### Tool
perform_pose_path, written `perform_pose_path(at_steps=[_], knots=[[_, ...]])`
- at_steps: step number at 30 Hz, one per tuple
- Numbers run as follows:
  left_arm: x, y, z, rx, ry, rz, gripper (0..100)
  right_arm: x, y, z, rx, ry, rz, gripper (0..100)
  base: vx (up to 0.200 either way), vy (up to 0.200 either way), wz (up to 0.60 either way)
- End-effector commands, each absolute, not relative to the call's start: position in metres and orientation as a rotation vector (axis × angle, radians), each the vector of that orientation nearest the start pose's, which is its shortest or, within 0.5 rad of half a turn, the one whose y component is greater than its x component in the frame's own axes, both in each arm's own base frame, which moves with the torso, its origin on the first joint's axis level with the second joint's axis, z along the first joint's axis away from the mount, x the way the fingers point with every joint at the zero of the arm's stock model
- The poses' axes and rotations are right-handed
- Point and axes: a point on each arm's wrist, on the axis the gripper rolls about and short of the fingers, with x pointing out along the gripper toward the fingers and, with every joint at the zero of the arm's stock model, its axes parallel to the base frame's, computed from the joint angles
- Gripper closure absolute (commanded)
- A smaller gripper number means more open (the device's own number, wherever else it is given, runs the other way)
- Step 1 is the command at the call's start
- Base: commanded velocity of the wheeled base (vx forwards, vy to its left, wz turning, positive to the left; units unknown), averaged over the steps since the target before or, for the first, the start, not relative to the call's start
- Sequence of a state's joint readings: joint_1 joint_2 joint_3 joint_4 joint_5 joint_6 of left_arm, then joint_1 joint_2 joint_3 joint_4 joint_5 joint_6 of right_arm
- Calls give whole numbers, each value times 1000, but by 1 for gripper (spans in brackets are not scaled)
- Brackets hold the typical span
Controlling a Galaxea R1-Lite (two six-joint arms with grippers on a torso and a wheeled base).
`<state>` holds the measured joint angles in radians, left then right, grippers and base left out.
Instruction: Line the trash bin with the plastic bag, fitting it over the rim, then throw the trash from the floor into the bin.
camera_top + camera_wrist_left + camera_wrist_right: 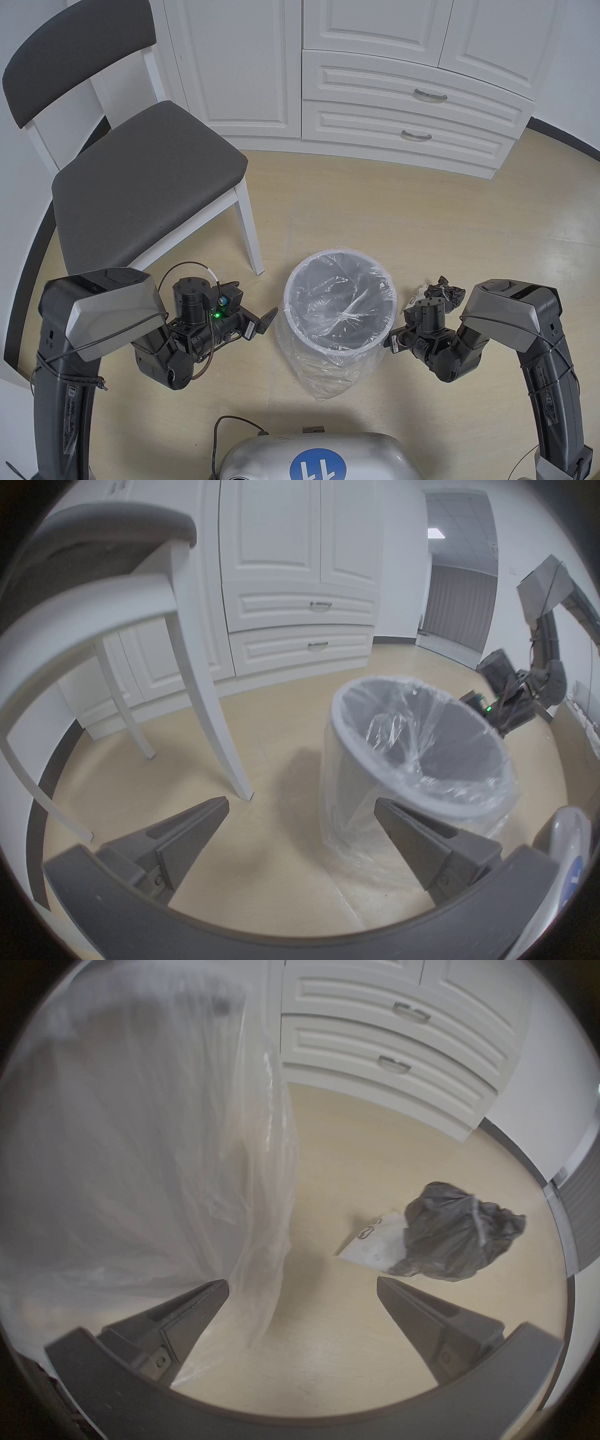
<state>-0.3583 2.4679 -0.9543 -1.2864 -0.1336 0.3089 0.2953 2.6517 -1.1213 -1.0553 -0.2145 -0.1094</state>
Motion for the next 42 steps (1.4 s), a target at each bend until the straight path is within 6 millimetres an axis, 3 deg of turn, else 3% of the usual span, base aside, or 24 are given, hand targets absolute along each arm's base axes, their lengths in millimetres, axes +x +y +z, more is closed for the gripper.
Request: perform_pose_path(at_steps=[1,8,12,18,21,23,33,42], knots=[[369,-152,39,320,63,-541,0,440,137,-67,-219,461,144,0,0,0,0],[342,-150,51,312,-6,-552,0,446,139,-64,-167,618,115,0,0,0,0],[331,-145,52,302,-23,-551,0,444,138,-59,-138,611,103,0,0,0,0],[302,-137,44,305,75,-572,0,438,121,-50,-134,582,77,0,0,0,0],[284,-130,41,311,129,-582,0,424,112,-51,-166,577,77,0,0,0,0],[270,-123,43,275,170,-578,0,411,102,-40,-212,519,72,0,0,0,0],[234,-95,56,240,232,-533,0,352,72,20,-325,318,3,0,0,0,0],[220,-77,67,232,223,-485,0,312,53,71,-370,152,-40,0,0,0,0]])
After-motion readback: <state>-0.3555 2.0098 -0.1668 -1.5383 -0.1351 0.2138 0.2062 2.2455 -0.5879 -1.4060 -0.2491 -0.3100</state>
